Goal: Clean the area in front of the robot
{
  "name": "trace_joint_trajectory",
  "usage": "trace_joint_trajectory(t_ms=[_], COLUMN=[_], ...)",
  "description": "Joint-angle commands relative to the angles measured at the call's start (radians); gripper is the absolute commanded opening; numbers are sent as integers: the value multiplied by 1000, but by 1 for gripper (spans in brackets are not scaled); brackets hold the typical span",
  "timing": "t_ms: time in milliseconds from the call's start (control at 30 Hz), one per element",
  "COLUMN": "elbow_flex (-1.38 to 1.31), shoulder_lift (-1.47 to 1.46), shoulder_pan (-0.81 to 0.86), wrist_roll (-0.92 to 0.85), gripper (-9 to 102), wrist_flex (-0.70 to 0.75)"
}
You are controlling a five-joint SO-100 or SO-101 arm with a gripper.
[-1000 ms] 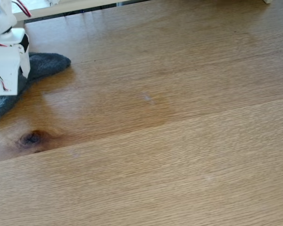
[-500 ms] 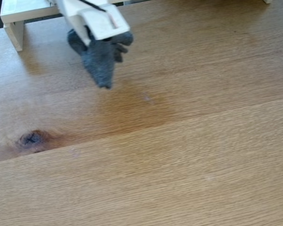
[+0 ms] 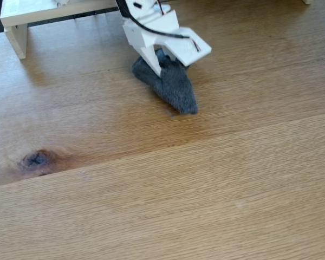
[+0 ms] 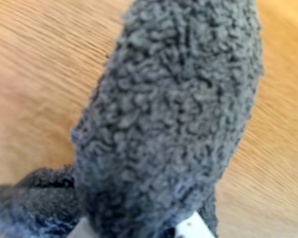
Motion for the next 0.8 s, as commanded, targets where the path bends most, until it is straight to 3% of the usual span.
trace_joint_trajectory(t_ms=[0,233,467,600,767], elbow_flex=[-225,-515,-755,-842,-845], shoulder_lift=[-138,-472,-523,-497,-382], shoulder_pan=[-8,66,321,425,472], wrist_roll=[-8,-137,-192,-213,-179], gripper=[0,0,0,0,0], wrist_flex=[-94,-227,-147,-18,307])
